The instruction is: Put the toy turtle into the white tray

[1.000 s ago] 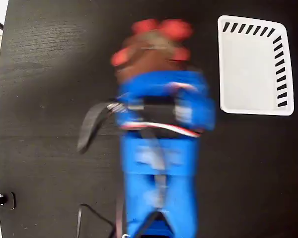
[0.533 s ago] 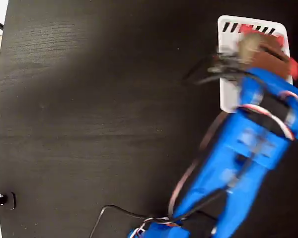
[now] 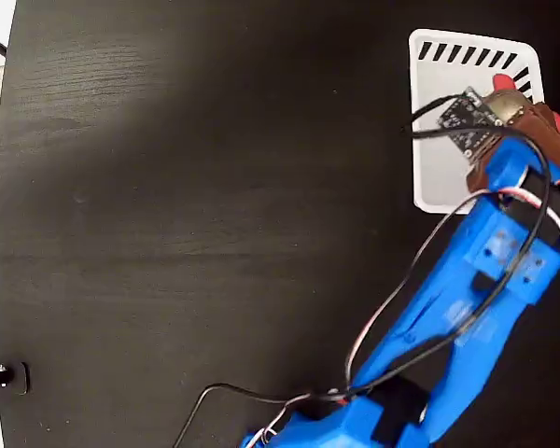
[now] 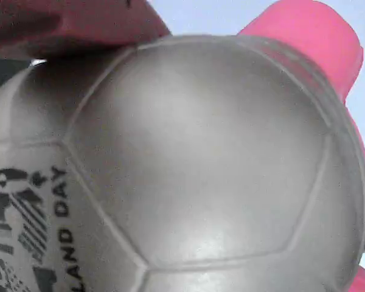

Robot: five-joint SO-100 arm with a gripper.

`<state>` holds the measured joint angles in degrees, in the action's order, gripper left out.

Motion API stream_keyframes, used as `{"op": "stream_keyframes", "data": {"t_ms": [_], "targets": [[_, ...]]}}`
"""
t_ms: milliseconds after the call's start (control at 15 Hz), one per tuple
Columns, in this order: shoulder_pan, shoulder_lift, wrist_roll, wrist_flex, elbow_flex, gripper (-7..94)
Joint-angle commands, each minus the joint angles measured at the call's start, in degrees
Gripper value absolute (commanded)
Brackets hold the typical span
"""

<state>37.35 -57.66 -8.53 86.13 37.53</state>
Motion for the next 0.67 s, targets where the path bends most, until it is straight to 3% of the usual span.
{"op": "stream_keyframes", "data": {"t_ms": [0, 600], "targets": [[-0.9, 2.9, -1.9, -0.1, -9.1, 0], [-1.7, 11.0, -2.7, -2.5, -11.5, 0]]}}
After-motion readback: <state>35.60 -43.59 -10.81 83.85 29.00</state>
